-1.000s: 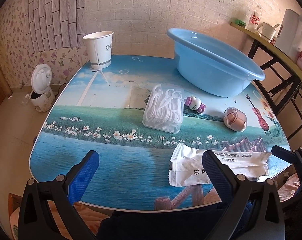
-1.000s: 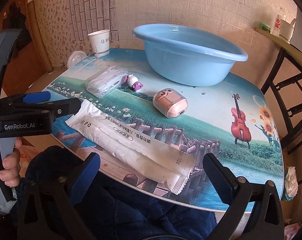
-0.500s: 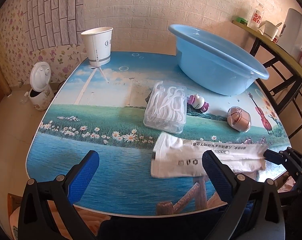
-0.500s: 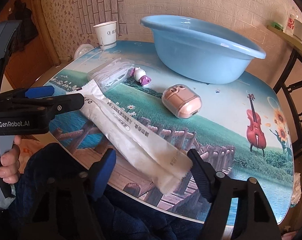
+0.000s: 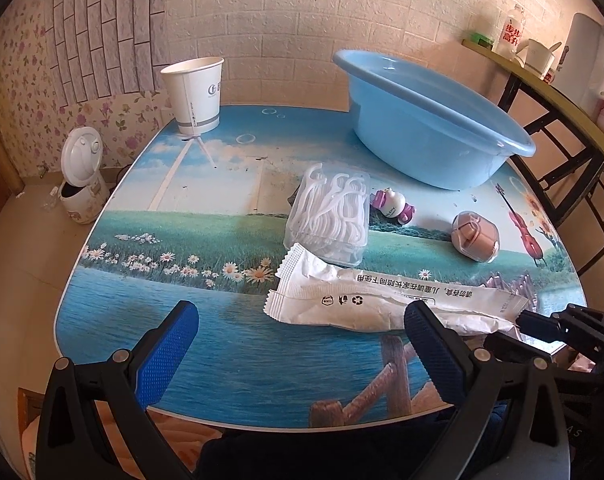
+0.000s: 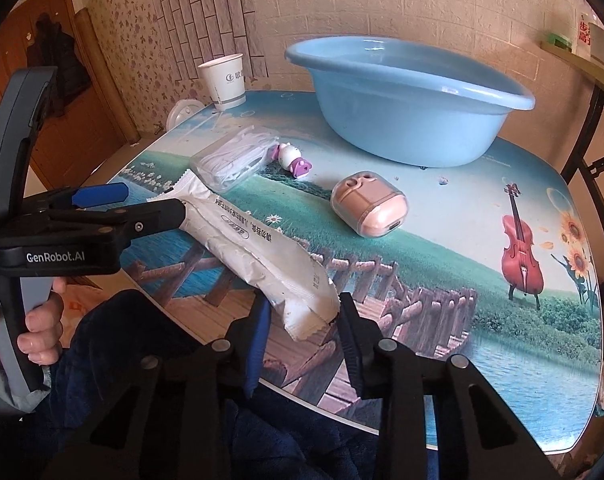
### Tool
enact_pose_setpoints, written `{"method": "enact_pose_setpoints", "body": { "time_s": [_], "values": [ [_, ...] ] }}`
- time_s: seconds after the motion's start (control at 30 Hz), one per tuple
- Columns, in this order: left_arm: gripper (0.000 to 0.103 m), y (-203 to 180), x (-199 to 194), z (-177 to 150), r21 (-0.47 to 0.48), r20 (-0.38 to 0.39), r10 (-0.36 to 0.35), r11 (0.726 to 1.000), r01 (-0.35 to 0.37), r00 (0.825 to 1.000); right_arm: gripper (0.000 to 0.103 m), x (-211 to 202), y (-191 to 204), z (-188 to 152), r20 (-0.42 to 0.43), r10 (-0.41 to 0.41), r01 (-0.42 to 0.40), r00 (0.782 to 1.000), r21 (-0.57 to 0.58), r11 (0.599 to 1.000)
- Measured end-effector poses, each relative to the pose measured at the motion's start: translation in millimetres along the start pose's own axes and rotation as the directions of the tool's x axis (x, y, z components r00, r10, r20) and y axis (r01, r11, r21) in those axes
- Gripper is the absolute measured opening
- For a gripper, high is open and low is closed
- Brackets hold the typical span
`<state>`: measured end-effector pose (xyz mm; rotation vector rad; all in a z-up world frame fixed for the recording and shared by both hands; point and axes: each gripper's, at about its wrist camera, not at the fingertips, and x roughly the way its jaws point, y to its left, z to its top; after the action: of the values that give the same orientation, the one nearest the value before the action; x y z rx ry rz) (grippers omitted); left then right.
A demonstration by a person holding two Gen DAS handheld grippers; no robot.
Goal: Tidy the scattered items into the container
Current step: 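Grasp the end of the white wrapped packet with the right tool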
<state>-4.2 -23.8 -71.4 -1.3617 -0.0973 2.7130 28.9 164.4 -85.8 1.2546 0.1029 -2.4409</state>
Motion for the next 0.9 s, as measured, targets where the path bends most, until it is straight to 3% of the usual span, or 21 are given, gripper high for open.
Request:
{"method": "enact_pose_setpoints", "body": {
  "time_s": [0.43,0.9],
  "values": [
    [0.103,-9,-10,2,0.018,0.024,-0.002,1.000,0.001,1.000,0.029,-29,-21,-17,0.009,-0.029,0.029,1.000,-0.009,1.000],
    [0.103,-16,5,10,0.017,0.023,0.005,1.000,-0.006,1.000,0.029,-61,-91,-38,0.012,-0.136,0.133,0.991,0.132,0.982]
  ]
}}
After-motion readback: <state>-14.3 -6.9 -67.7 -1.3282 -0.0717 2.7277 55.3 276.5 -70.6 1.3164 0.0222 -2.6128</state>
